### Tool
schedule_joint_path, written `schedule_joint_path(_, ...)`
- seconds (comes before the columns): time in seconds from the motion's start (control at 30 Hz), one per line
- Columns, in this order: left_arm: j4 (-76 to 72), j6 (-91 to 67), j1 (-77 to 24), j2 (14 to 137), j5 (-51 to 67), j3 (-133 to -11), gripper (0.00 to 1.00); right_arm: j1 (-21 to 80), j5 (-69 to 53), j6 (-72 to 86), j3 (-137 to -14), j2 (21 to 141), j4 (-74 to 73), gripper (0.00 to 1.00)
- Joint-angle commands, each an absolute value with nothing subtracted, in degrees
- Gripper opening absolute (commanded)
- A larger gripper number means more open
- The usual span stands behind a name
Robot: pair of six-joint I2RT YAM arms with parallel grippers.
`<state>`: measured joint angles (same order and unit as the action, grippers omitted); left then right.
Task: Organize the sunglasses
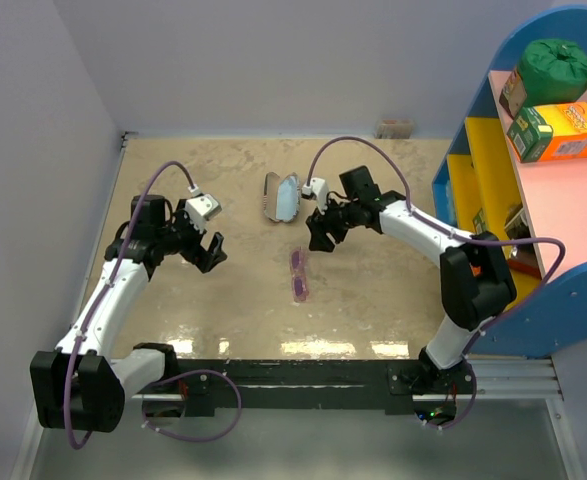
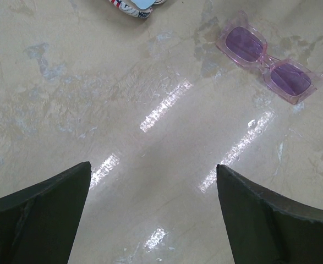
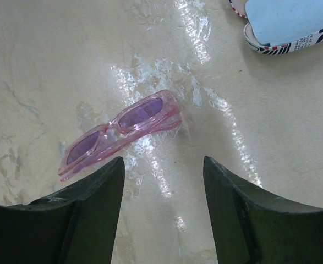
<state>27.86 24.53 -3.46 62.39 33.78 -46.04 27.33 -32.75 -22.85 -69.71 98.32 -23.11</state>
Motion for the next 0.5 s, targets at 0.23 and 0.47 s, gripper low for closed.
schedule_joint_path(0.23, 25.6, 23.8, -2.8, 62.0, 35.0, -45.7, 1.0, 27.2, -34.8, -17.4, -73.3, 104.3, -22.0, 0.59)
schedule_joint_path(0.47, 25.2, 23.7, -2.7, 61.5, 34.9, -45.6, 1.0, 27.2, -37.2, -16.3, -72.3, 107.3, -21.3, 0.56)
